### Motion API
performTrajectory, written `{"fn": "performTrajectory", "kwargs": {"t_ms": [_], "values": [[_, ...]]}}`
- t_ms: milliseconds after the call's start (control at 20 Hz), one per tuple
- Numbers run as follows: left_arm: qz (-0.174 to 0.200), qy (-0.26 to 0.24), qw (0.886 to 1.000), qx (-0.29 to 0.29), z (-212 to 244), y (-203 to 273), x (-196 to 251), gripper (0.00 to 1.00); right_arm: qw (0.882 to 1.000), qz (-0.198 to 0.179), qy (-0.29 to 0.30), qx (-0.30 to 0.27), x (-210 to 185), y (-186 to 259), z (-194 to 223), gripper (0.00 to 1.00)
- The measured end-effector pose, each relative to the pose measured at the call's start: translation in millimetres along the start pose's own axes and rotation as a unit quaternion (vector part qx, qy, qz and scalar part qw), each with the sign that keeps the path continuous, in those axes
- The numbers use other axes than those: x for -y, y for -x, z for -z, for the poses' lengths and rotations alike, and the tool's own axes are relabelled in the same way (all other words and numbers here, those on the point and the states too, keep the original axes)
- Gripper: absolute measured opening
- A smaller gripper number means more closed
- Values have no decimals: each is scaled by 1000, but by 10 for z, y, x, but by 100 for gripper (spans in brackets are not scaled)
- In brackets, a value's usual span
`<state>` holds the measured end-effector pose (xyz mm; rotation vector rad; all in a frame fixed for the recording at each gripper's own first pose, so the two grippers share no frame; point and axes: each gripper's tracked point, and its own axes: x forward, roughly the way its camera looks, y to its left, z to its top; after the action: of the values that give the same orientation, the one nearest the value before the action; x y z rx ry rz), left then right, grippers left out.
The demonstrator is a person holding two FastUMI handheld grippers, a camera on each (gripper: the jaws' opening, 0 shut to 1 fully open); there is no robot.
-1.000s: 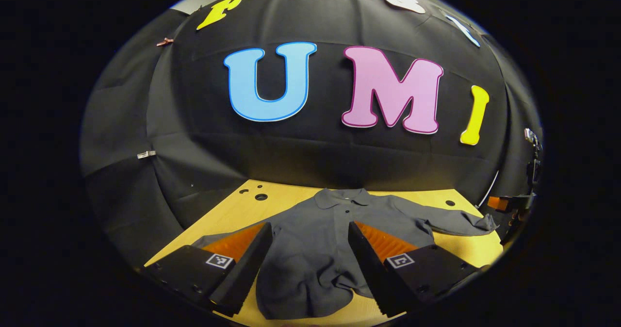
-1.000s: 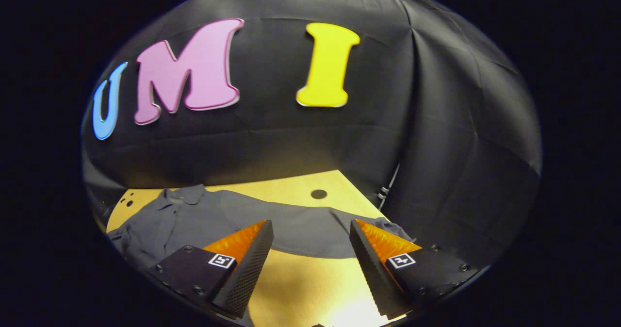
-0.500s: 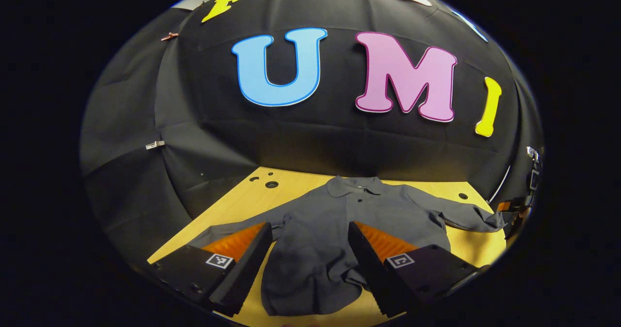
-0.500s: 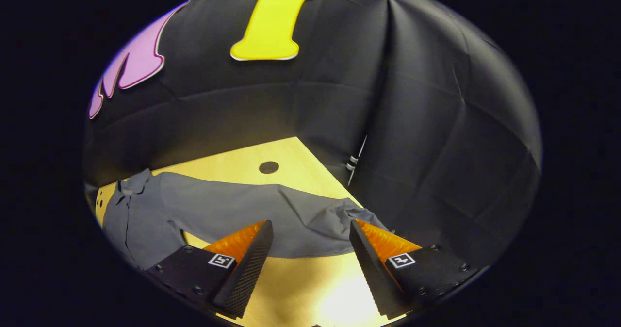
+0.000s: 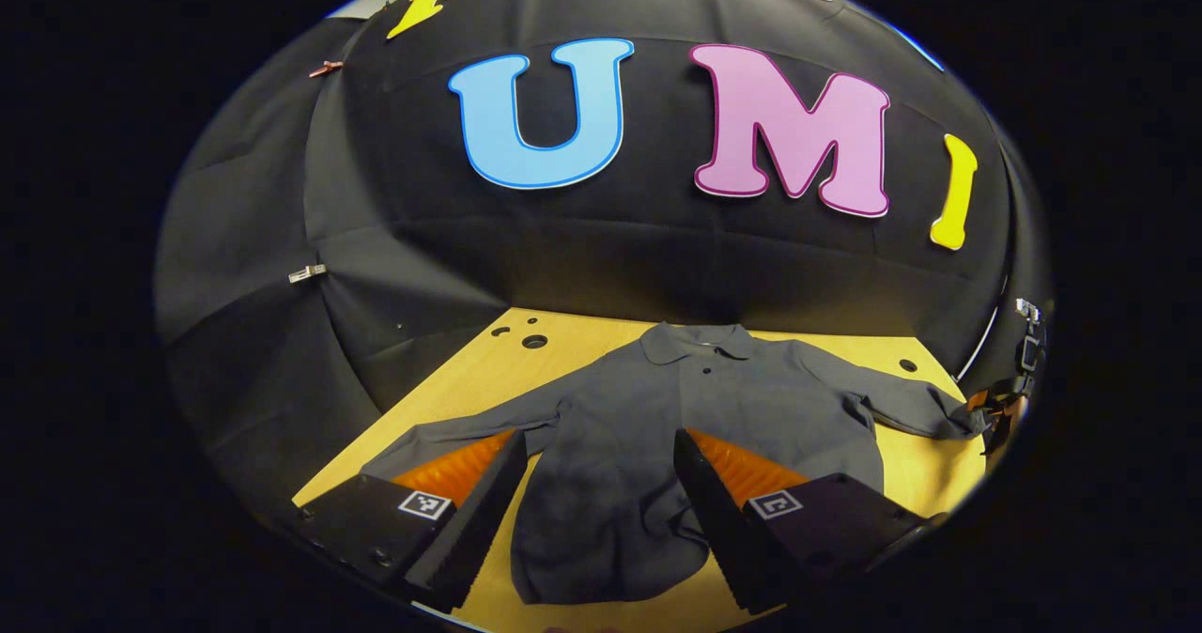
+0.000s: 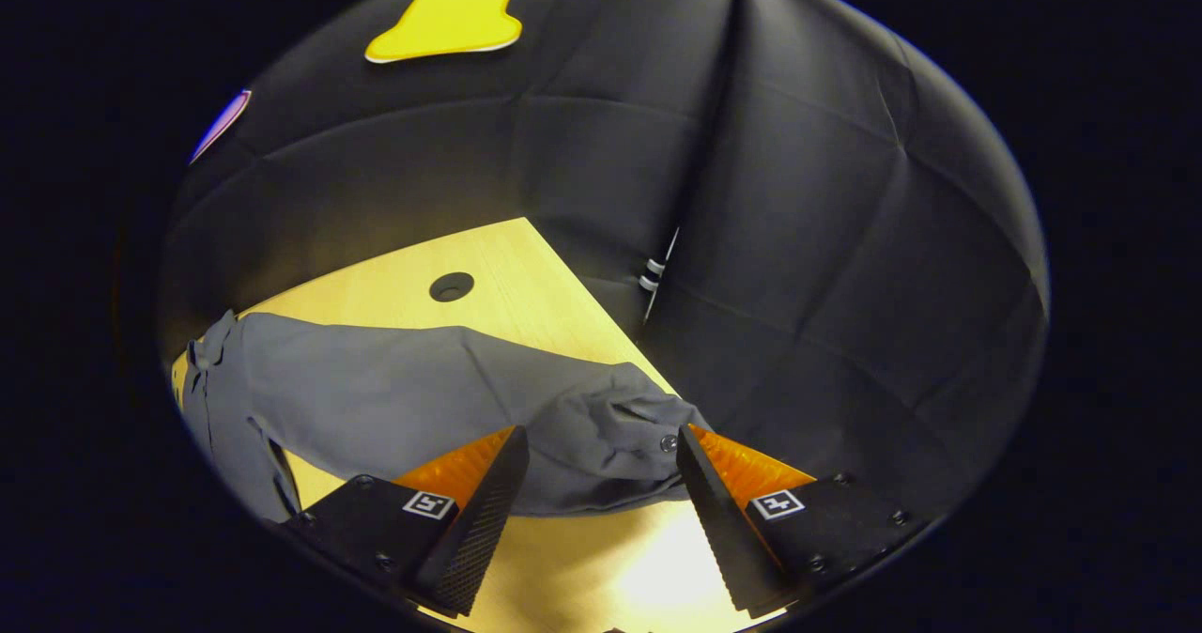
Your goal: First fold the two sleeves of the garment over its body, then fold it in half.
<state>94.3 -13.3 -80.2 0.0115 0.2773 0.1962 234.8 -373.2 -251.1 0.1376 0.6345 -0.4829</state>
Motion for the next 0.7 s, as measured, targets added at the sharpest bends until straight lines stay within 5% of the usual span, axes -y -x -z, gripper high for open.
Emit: {"fn": "performTrajectory", "kwargs": {"t_ms": [700], "values": [[2, -12, 1000, -11, -12, -66, 134, 99, 997, -10, -40, -64, 92, -417, 261, 97]]}}
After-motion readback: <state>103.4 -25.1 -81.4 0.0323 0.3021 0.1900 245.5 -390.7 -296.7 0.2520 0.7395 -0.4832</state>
